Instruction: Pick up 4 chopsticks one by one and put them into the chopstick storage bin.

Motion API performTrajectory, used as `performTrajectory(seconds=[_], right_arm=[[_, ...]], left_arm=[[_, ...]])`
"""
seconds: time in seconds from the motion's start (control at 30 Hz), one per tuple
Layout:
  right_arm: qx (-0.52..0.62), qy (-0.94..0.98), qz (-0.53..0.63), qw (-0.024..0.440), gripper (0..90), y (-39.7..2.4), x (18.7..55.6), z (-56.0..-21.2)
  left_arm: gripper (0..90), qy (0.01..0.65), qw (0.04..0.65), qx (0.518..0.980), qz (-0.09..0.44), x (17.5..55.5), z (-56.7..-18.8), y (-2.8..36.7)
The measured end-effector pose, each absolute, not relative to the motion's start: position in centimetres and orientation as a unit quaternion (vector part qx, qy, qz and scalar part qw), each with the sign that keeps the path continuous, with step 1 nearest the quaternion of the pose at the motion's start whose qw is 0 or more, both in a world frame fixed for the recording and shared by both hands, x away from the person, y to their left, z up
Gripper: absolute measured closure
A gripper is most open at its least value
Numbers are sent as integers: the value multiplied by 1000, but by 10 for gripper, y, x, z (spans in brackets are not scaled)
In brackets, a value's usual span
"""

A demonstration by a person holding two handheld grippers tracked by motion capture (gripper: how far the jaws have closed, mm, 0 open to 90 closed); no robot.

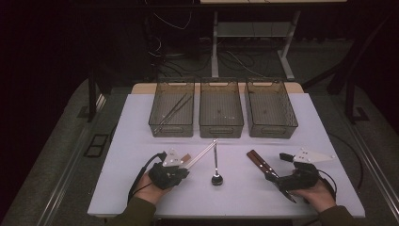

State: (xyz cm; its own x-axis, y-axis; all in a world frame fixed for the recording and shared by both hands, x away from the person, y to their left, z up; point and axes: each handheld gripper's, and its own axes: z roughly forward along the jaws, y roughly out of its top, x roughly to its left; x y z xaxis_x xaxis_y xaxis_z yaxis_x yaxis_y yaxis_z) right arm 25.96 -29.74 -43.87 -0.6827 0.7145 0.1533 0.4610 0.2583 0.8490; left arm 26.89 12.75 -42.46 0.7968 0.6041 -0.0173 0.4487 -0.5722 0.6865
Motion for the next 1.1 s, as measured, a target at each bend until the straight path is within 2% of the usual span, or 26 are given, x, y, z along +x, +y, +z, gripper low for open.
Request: performTrajectory(seconds=[0.2,0.33,1.1], right_arm=[[375,783,478,133,21,-297,260,-439],[374,784,478,132,21,-297,260,-439],[375,784,477,134,21,-291,260,-439]], left_arm=[[753,312,375,866,108,275,-429,134],[745,326,386,856,106,280,-432,132],[804,328,366,863,117,287,-441,122]])
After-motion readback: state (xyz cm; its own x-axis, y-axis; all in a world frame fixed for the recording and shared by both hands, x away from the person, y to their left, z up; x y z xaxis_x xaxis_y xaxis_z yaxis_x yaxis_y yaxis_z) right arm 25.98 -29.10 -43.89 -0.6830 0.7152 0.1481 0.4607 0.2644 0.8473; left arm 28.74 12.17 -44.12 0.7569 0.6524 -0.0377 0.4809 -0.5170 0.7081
